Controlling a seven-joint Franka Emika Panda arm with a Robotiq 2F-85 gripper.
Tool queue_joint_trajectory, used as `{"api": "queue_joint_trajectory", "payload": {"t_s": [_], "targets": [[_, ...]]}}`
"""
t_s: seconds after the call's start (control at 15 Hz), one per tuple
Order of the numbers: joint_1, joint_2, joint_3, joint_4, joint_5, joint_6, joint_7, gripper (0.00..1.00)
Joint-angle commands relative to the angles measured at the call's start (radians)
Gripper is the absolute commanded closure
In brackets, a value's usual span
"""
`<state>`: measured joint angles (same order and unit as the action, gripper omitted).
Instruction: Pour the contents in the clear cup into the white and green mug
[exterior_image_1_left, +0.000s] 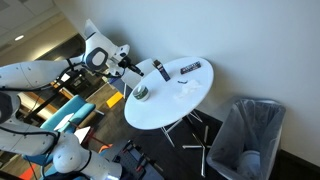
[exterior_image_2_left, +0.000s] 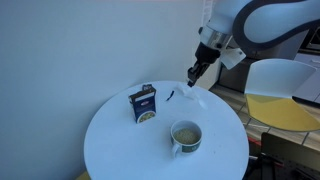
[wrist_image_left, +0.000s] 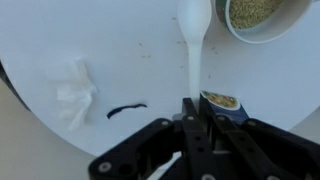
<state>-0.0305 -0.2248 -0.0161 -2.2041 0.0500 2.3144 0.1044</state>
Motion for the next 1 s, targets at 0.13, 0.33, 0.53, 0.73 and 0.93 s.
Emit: {"api": "queue_joint_trajectory", "payload": {"t_s": [0.13, 0.33, 0.53, 0.73, 0.93], "targets": [[0.079, -0.03, 0.022, -0.148, 0.06, 0.339, -0.15, 0.97], [0.145, -0.035, 0.01, -0.195, 0.149, 0.441, -0.251, 0.97], [0.206, -0.037, -0.006, -0.217, 0.246, 0.463, -0.353, 0.97], [0.226, -0.03, -0.008, -0.227, 0.285, 0.456, -0.408, 0.97], [0.224, -0.016, -0.003, -0.245, 0.267, 0.489, -0.427, 0.97]]}}
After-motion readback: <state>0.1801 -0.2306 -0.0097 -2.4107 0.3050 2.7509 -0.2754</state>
